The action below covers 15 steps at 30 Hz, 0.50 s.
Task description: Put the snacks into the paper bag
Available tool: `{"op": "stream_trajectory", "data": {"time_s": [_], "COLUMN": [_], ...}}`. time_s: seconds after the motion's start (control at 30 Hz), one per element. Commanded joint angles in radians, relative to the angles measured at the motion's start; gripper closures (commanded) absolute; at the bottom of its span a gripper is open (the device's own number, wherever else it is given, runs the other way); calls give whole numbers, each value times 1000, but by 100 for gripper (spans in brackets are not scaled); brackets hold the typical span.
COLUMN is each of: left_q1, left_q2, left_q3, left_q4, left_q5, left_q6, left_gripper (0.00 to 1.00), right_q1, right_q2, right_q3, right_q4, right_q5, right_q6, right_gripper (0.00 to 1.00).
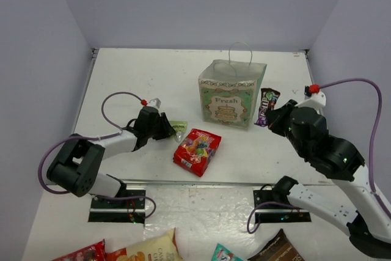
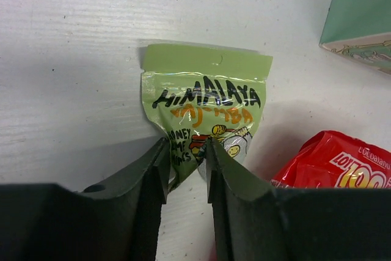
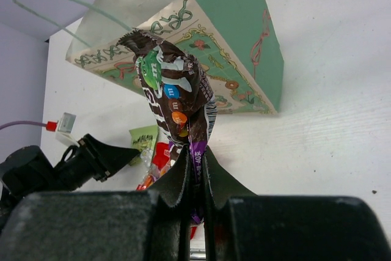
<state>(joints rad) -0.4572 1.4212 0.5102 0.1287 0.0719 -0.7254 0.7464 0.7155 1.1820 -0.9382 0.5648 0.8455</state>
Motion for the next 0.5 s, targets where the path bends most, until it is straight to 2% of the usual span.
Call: {"op": "stream_trajectory", "data": {"time_s": [0.0,0.07,0.17,0.47], "left_q1": [5,5,5,5], "left_q2": [50,59,56,-33], "left_q3": [-35,-35,-33,-1], "left_q4": [6,12,9,-86], "left_q5": [-26,-24,-24,-34], "left_q6": [-14,-14,-14,7], "left_gripper": [68,76,100,100], "right_q1": [-2,-5,-12,-90], "right_q2": [42,56,88,171], "right_q3": [51,54,74,159], "right_q4": [12,21,39,102], "right_q5": [64,66,79,83], "right_q6": [-28,-39,-52,-150], "right_gripper": [100,100,100,100]}}
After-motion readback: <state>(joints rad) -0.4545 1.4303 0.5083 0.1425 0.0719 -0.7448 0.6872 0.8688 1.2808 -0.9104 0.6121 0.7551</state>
